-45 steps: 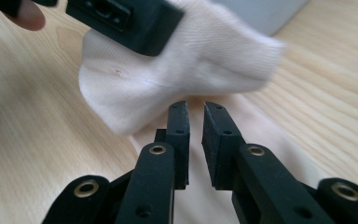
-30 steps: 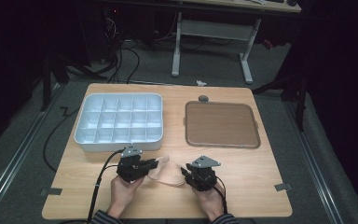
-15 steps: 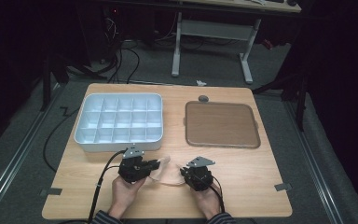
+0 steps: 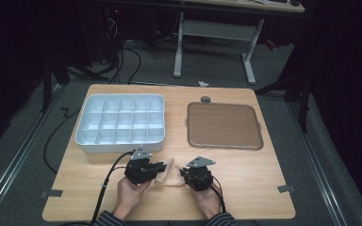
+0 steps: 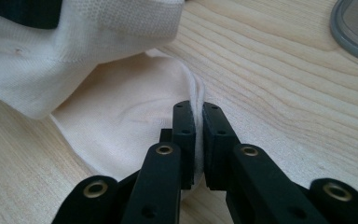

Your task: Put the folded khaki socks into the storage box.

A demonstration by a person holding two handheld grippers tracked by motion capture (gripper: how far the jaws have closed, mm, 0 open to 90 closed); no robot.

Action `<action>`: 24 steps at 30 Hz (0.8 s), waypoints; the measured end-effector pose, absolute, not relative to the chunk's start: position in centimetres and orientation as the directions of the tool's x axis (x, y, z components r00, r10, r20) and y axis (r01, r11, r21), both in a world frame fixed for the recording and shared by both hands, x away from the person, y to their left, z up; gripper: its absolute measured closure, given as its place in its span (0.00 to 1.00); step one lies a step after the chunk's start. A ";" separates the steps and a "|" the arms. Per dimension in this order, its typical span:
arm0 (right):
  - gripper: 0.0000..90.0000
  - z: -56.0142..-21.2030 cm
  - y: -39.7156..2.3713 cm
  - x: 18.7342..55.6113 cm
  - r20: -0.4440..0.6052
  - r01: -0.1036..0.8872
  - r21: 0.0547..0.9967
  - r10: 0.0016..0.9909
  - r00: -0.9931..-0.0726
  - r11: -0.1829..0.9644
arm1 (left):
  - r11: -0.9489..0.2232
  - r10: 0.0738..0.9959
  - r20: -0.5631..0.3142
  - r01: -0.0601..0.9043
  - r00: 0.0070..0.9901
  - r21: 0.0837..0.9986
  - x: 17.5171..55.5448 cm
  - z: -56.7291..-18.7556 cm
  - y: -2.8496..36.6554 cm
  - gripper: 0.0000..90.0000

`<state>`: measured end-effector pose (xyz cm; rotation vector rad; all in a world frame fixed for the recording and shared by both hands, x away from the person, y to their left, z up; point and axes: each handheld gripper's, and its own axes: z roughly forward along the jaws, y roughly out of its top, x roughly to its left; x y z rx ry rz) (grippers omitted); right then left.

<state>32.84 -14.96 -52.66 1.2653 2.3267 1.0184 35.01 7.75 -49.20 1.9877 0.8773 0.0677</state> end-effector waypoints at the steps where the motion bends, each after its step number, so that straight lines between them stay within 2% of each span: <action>1: 0.94 -52.7 -15.0 32.8 0.067 0.607 0.709 0.822 -0.566 0.360 | -0.315 0.603 -0.287 0.552 0.744 0.772 35.0 -49.2 7.6 0.92; 24: 0.94 -52.7 -14.8 32.9 0.040 0.592 0.708 0.815 -0.578 0.385 | -0.336 0.589 -0.294 0.559 0.753 0.758 35.1 -50.9 5.6 0.92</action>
